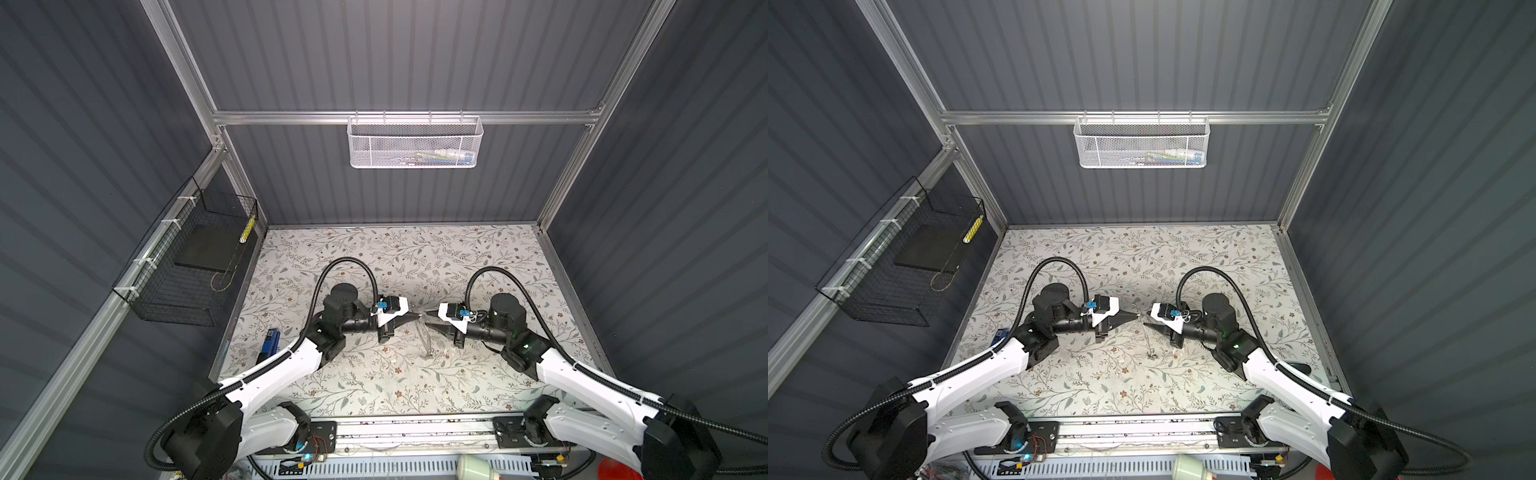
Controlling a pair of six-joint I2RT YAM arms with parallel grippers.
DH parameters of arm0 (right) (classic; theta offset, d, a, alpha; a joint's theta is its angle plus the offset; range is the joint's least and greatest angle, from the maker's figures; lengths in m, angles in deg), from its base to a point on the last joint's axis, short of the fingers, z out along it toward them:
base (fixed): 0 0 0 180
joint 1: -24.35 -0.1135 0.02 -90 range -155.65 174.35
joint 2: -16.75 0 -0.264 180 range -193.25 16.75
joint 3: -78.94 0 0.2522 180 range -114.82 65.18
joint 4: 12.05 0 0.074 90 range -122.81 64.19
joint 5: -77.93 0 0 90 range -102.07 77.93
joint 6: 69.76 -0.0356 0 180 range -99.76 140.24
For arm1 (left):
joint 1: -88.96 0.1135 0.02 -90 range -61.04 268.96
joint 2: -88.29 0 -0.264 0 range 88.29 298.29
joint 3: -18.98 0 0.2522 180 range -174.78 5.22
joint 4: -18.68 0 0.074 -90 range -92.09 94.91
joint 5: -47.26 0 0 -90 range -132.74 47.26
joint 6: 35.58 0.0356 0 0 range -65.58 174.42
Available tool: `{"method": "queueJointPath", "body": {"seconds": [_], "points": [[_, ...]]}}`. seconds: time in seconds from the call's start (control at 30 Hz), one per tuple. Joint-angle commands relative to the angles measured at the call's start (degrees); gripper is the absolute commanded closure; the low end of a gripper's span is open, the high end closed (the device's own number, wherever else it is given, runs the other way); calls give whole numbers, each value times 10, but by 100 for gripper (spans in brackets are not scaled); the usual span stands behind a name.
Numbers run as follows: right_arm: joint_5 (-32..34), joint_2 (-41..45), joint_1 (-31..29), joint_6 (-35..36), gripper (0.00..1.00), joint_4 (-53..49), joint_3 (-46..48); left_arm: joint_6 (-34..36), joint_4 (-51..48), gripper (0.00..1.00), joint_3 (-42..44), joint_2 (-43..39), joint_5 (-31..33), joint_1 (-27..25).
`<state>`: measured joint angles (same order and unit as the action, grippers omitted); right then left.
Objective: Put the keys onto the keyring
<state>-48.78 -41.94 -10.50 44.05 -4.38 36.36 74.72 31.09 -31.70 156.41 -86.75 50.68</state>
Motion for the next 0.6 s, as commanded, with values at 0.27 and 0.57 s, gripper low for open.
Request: {"method": "queueJointPath", "body": {"seconds": [0.27,0.57], "points": [[-84,0,1,-57,72,79,-10,-21,42,100,0,6,-28,-1],[-87,-22,2,-74,83,93,-17,-18,36,100,-1,5,-32,-1]]}}
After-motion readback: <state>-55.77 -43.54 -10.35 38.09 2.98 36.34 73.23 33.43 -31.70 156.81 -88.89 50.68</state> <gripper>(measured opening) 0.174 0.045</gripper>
